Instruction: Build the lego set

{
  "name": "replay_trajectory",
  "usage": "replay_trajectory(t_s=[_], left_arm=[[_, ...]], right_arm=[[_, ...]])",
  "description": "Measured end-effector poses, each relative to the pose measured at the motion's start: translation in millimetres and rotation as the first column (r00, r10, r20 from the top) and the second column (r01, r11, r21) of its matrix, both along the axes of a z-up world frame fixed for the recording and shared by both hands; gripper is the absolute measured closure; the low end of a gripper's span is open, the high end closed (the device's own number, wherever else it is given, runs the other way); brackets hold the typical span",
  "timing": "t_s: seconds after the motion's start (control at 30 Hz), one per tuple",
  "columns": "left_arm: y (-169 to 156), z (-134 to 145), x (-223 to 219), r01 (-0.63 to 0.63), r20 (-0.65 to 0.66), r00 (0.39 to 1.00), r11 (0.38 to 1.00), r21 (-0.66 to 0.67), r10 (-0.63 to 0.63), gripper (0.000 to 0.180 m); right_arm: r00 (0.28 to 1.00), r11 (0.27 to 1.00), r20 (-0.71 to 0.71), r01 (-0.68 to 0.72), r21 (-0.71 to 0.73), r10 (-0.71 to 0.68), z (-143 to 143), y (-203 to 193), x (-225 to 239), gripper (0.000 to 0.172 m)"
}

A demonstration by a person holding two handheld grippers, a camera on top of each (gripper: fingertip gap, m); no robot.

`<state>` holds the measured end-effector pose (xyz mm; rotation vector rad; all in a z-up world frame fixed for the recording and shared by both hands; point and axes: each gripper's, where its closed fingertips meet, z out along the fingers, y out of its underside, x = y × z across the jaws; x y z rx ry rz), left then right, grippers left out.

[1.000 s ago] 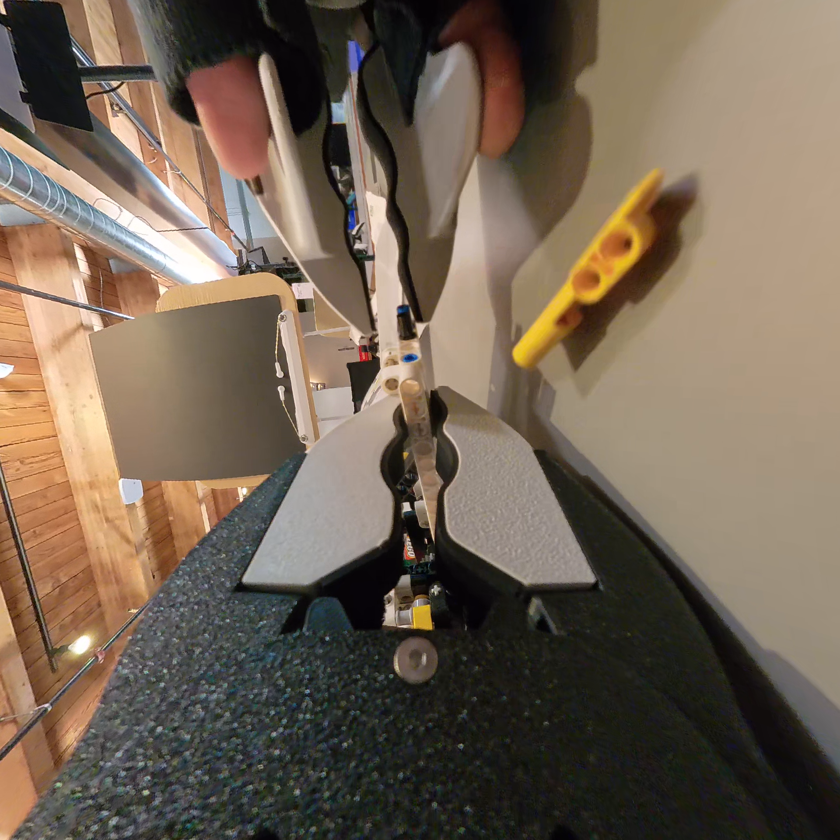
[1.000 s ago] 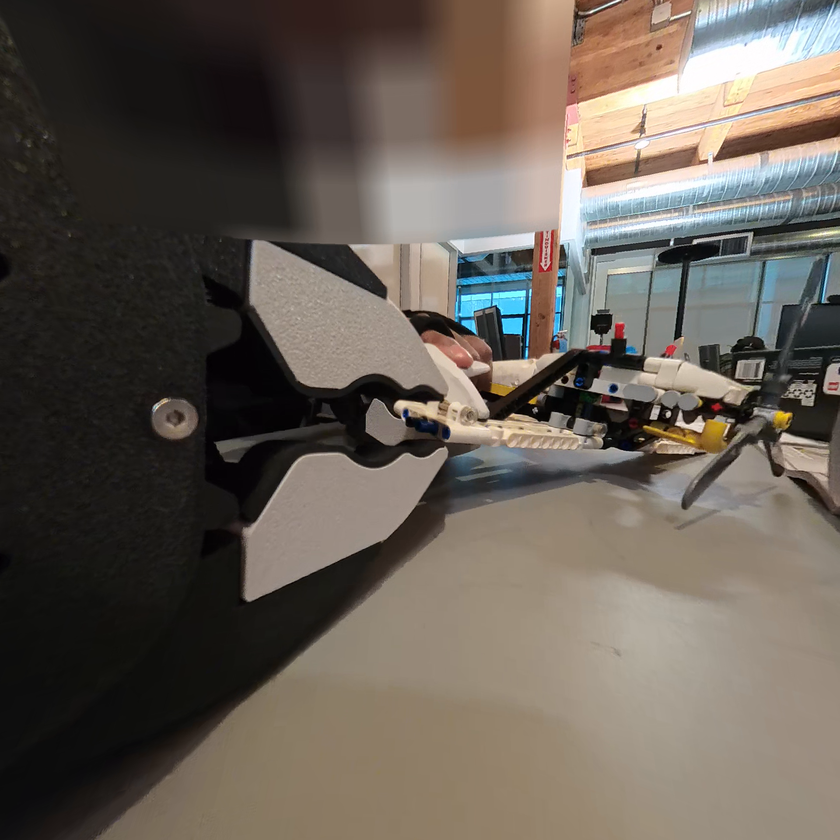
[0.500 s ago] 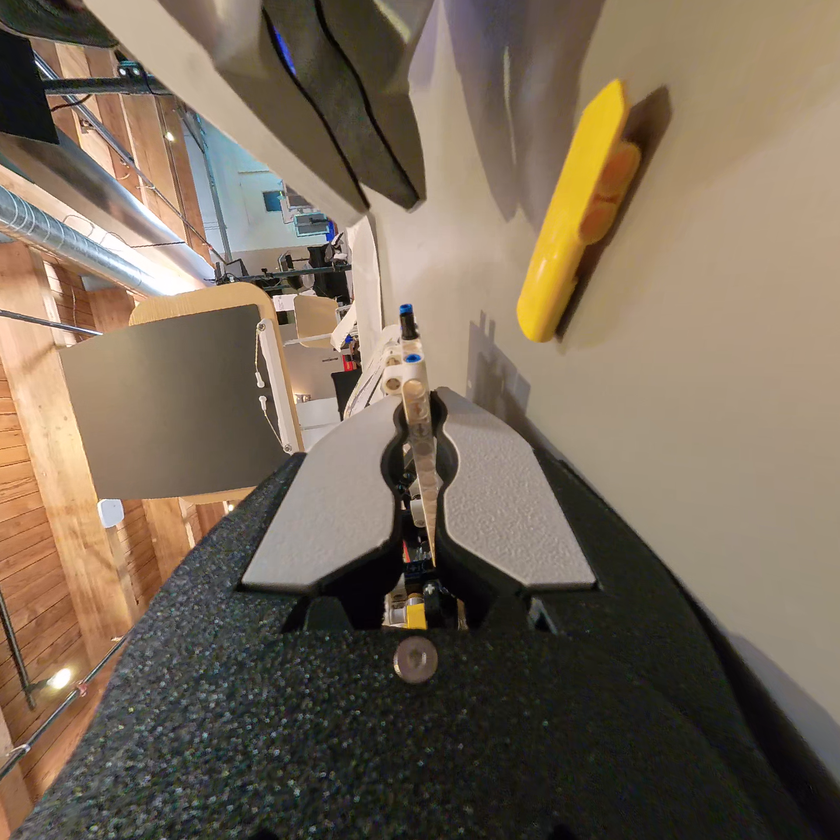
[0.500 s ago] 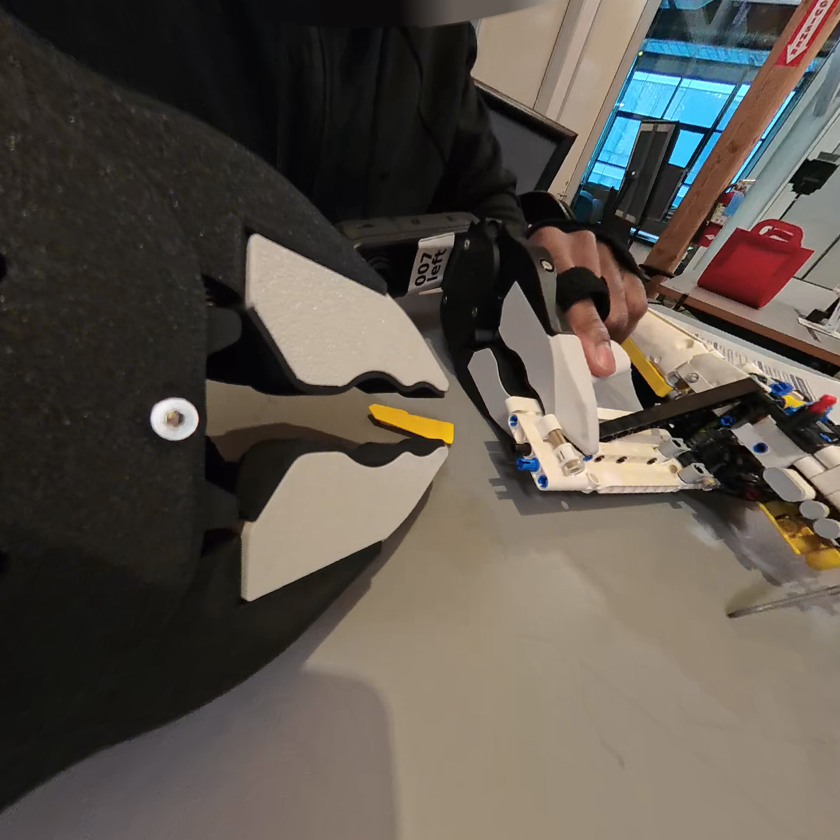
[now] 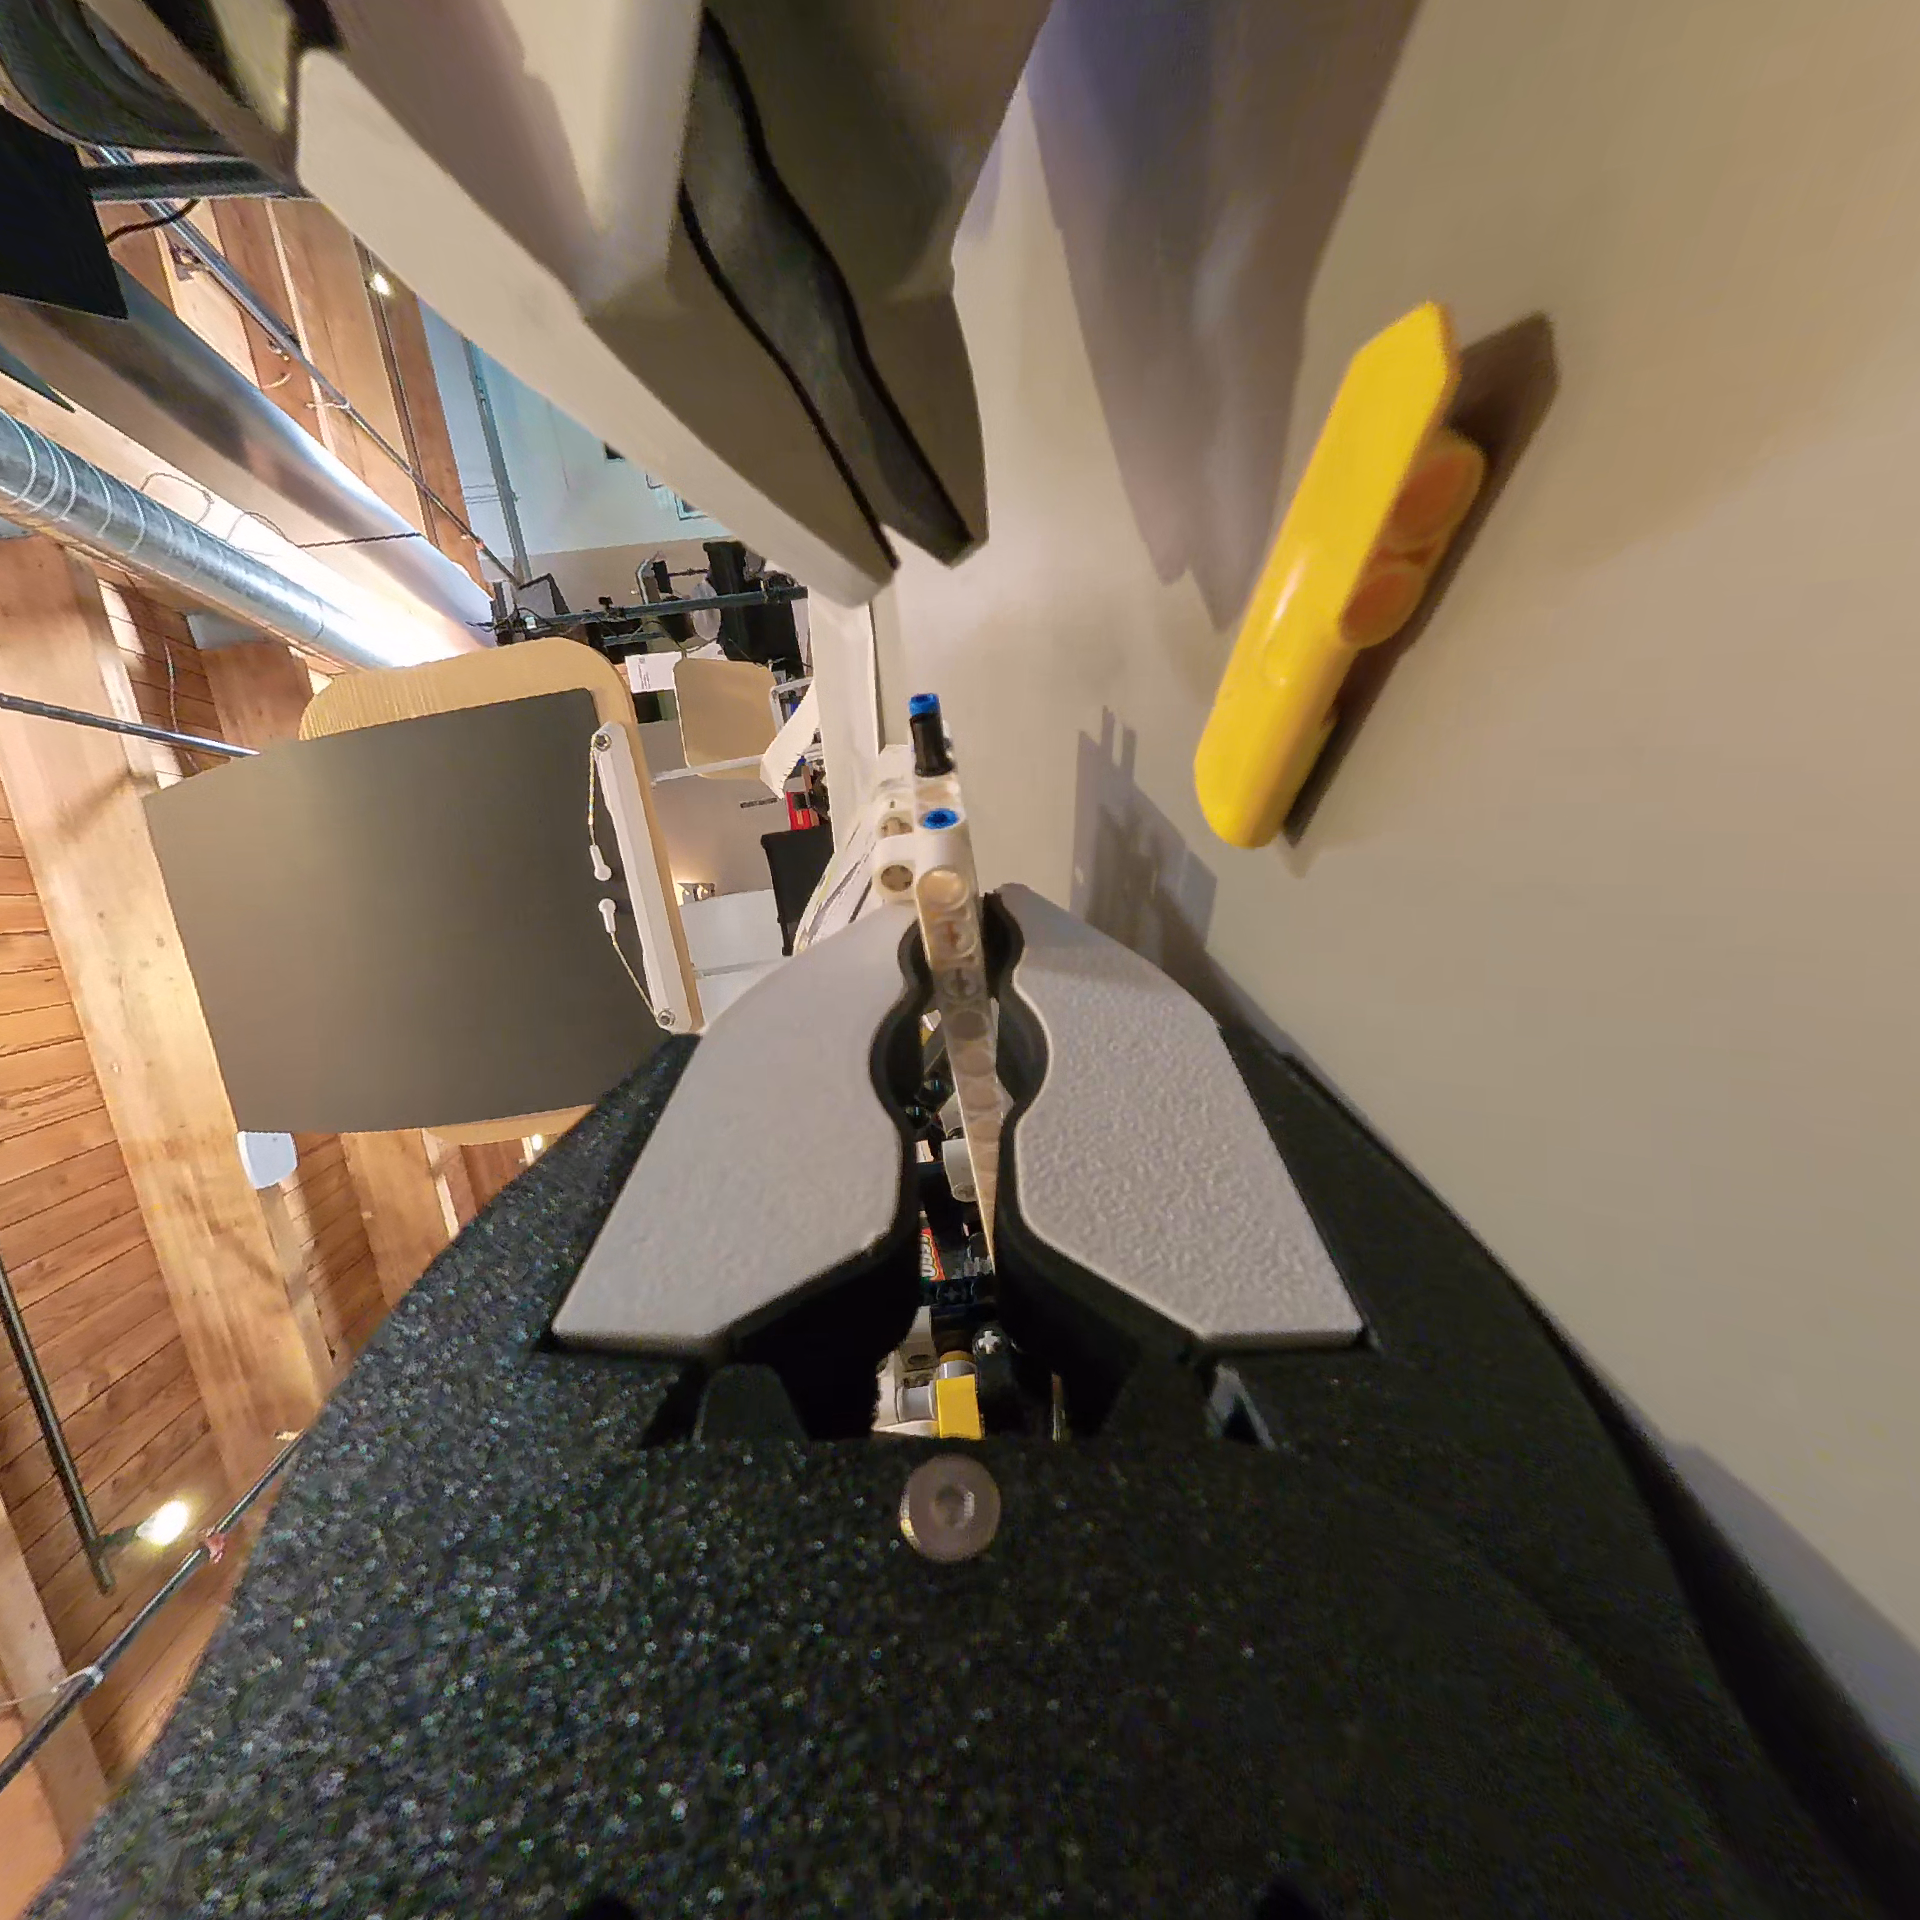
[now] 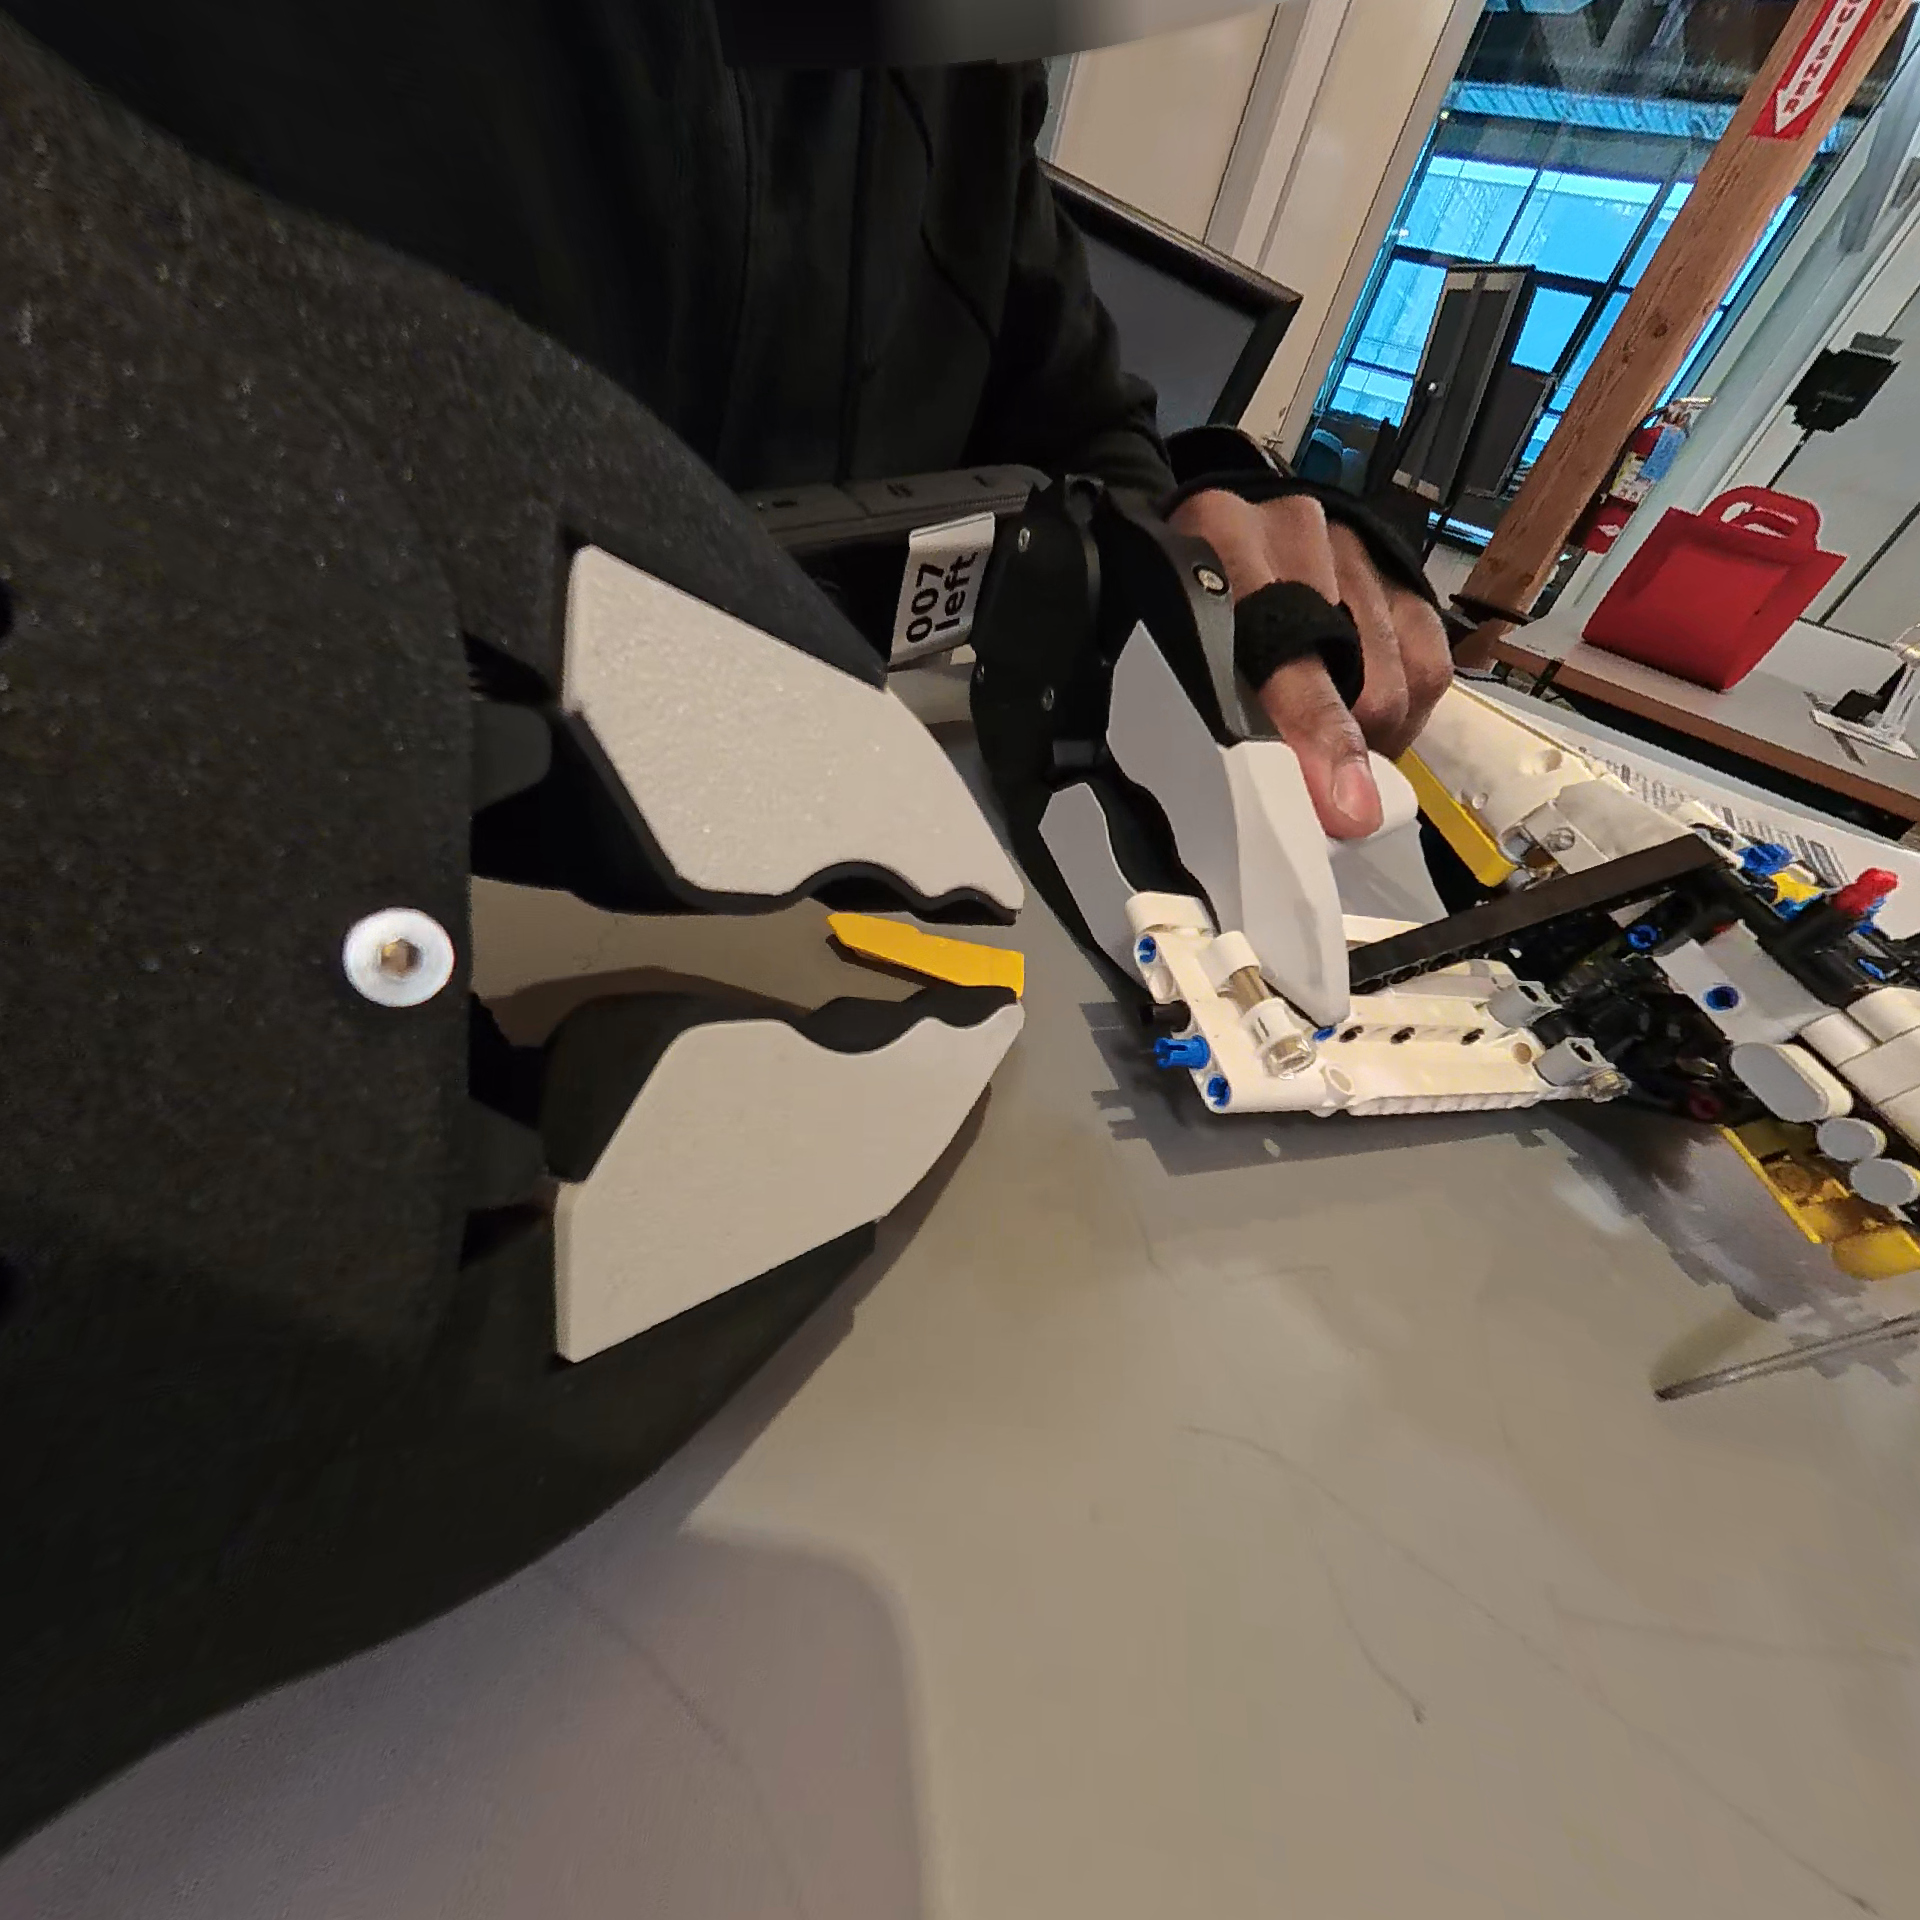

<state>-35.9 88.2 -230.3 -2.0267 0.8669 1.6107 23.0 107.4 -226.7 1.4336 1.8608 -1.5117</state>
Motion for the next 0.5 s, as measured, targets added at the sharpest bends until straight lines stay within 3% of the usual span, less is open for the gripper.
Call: replay_trajectory(t_s=[0.27,0.5], left_arm=[[11,-4,-8,-0.098,-0.004,0.995,0.993,-0.071,0.098,0.172],[41,2,-10,-0.225,0.089,0.966,0.958,-0.179,0.244,0.171]], right_arm=[[0.998,0.998,0.014,0.059,-0.024,-0.058,2,9,-7,0.156],[0.978,0.975,-0.016,0.209,0.071,-0.208,-2,55,-23,0.156]])
